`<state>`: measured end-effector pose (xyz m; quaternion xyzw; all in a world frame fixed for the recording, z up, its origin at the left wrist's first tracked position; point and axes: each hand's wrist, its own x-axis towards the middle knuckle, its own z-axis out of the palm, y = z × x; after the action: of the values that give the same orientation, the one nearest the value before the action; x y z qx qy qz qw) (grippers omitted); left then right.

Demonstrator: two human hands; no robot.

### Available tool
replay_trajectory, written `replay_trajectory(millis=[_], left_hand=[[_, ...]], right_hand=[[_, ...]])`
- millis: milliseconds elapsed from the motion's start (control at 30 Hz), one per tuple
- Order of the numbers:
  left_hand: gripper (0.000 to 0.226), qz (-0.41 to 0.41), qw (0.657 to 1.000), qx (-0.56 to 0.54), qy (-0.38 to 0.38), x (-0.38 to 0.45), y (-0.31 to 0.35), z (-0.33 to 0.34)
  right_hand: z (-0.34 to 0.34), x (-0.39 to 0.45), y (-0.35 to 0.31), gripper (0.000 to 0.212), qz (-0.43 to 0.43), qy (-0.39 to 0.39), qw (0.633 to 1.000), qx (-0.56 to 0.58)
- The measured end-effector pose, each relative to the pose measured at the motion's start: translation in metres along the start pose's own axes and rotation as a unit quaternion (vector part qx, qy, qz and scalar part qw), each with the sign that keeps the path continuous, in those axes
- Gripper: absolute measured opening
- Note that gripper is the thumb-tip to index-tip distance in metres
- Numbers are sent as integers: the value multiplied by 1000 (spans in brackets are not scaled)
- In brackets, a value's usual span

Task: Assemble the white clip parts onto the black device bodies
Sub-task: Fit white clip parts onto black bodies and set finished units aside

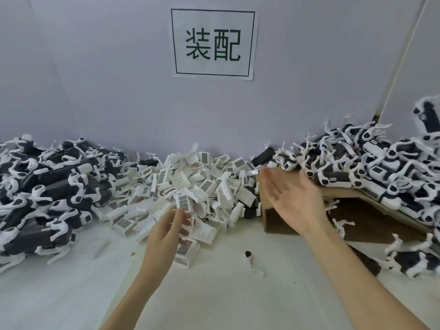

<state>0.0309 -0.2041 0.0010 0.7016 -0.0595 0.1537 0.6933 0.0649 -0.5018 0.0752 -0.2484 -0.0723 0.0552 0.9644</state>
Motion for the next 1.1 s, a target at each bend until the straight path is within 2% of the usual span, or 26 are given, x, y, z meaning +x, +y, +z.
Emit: replay_trajectory(millis=[167,233,300,367,433,500,600,700,733,833,933,1033,1100], left_hand=[[20,57,984,130,104,6,-8,-10],[13,83,966,184,162,22,-15,-26],[14,102,933,268,217,47,-20,-51],[19,103,882,397,232,74,-22,-81],[26,105,793,564,206,100,-22,-113],[46,54,707,687,159,120,-19,-143],[64,-44,647,757,80,141,-16,-173],[51,-59,576,814,42,150,-19,-174],[42,-53,569,819,46,151,-20,-172],[29,-33,591,805,42,151,-14,-167],[30,1,640,765,71,156,-2,-168],[15,36,738,669,80,163,12,-169],[15,69,790,606,56,164,21,-163]], right_hand=[[-36,-7,81,54,82,33,996,19],[-46,-9,101,55,106,41,993,13],[-50,-8,113,57,121,40,992,-2],[-52,-6,116,56,127,35,991,-6],[-52,-4,116,54,132,27,991,-8],[-52,-2,115,55,134,25,991,-16],[-54,-2,115,55,130,23,991,-13],[-54,-2,115,52,127,23,992,-14],[-54,-2,116,51,127,22,992,-14],[-54,-1,117,48,128,24,991,-14],[-53,-2,117,48,127,28,991,-11],[-52,-3,118,48,126,27,992,-13],[-53,-3,117,49,123,28,992,-18]])
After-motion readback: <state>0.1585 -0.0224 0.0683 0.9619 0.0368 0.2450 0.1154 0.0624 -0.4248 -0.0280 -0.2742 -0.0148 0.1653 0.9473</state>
